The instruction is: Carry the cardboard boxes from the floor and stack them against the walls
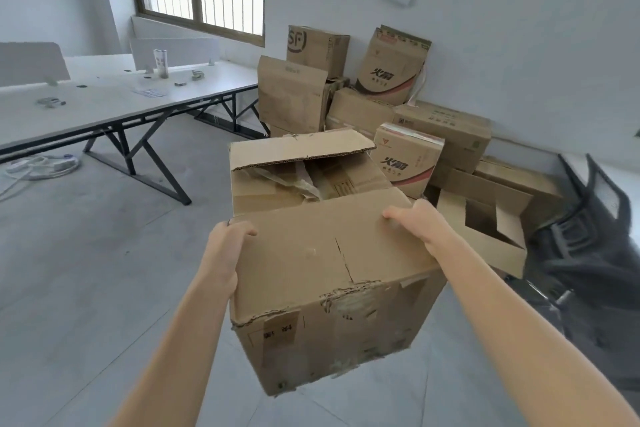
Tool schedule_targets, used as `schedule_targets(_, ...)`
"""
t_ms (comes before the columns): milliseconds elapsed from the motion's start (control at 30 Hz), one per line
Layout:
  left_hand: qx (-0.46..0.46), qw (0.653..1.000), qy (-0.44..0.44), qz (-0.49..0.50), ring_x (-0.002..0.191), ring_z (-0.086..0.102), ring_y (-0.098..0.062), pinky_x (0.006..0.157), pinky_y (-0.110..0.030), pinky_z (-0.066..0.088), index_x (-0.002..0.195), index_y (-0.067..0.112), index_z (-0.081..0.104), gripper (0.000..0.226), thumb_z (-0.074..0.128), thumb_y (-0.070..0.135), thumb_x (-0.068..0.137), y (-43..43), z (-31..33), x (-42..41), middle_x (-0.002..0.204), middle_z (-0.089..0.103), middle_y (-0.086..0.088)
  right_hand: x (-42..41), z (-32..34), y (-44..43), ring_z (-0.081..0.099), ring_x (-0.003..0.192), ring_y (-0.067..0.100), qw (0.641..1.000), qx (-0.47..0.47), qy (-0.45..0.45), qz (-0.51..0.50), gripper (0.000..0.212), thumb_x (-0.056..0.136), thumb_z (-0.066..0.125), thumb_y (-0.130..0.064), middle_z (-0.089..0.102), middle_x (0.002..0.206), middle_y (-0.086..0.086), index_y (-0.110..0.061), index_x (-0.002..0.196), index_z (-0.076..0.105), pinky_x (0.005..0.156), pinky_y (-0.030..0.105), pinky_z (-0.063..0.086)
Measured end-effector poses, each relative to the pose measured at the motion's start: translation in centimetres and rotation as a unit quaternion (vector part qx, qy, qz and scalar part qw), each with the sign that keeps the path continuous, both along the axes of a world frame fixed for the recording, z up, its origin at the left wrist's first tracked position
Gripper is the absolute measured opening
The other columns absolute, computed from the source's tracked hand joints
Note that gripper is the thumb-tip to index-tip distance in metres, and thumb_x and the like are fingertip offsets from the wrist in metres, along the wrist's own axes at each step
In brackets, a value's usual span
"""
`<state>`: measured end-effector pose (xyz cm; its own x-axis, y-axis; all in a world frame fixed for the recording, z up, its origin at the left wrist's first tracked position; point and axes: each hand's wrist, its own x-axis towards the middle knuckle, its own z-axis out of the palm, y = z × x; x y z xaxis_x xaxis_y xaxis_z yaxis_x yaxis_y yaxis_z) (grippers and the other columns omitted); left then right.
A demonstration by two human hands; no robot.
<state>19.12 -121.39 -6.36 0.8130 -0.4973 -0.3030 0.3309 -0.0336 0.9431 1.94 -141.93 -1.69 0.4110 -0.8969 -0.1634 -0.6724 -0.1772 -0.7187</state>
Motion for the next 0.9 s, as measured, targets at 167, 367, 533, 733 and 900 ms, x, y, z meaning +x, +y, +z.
schedule_targets(167, -0.023, 0.999, -0.012, -0.026, 0.078, 0.054, -0.023, 0.060, -0.033, 0.043, 0.091, 0.017, 0.048, 0.010, 0.053, 0.011, 0.085, -4.3, 0.4, 1.9, 0.099, 0.057, -0.010, 1.5, 0.7, -3.6, 0.052, 0.087, 0.023, 0.997, -0.073, 0.011, -0.020, 0.041, 0.085, 0.058, -0.041, 0.053, 0.095, 0.005, -0.009, 0.107, 0.045, 0.073, 0.034, 0.041)
schedule_targets(367, -0.005, 0.997, 0.020, -0.068, 0.072, 0.052, -0.023, 0.060, -0.031, 0.040, 0.095, 0.011, 0.049, 0.009, 0.054, 0.012, 0.087, -10.4, 0.3, 3.3, 0.088, 0.056, -0.009, 2.1, -0.2, -9.0, 0.054, 0.087, 0.022, 0.996, -0.067, 0.037, -0.041, 0.037, 0.086, 0.058, -0.042, 0.054, 0.091, 0.002, -0.011, 0.104, 0.047, 0.076, 0.034, 0.043)
schedule_targets(533, 0.025, 0.994, 0.029, -0.105, 0.067, 0.053, -0.023, 0.060, -0.028, 0.040, 0.102, 0.006, 0.055, 0.018, 0.057, 0.007, 0.084, -18.3, 0.0, 5.3, 0.084, 0.059, -0.012, 2.9, -1.4, -16.4, 0.056, 0.097, 0.027, 0.997, -0.035, 0.029, -0.066, 0.046, 0.085, 0.060, -0.043, 0.057, 0.102, 0.006, -0.007, 0.113, 0.050, 0.082, 0.036, 0.045)
schedule_targets(733, 0.044, 0.990, 0.006, -0.132, 0.073, 0.056, -0.024, 0.060, -0.030, 0.041, 0.118, 0.002, 0.055, 0.036, 0.060, 0.010, 0.083, -31.3, 0.8, 7.7, 0.089, 0.061, -0.011, 3.8, -1.9, -28.1, 0.058, 0.093, 0.026, 0.995, -0.013, -0.011, -0.099, 0.044, 0.084, 0.061, -0.044, 0.061, 0.104, 0.008, -0.009, 0.109, 0.054, 0.082, 0.037, 0.047)
schedule_targets(900, 0.011, 0.990, -0.004, -0.138, 0.074, 0.055, -0.024, 0.060, -0.031, 0.040, 0.108, 0.008, 0.052, 0.025, 0.059, 0.011, 0.085, -41.5, 2.7, 8.6, 0.089, 0.060, -0.010, 4.4, 0.5, -38.2, 0.055, 0.088, 0.024, 0.992, -0.048, -0.031, -0.112, 0.042, 0.083, 0.062, -0.044, 0.060, 0.099, 0.005, -0.010, 0.107, 0.054, 0.074, 0.033, 0.043)
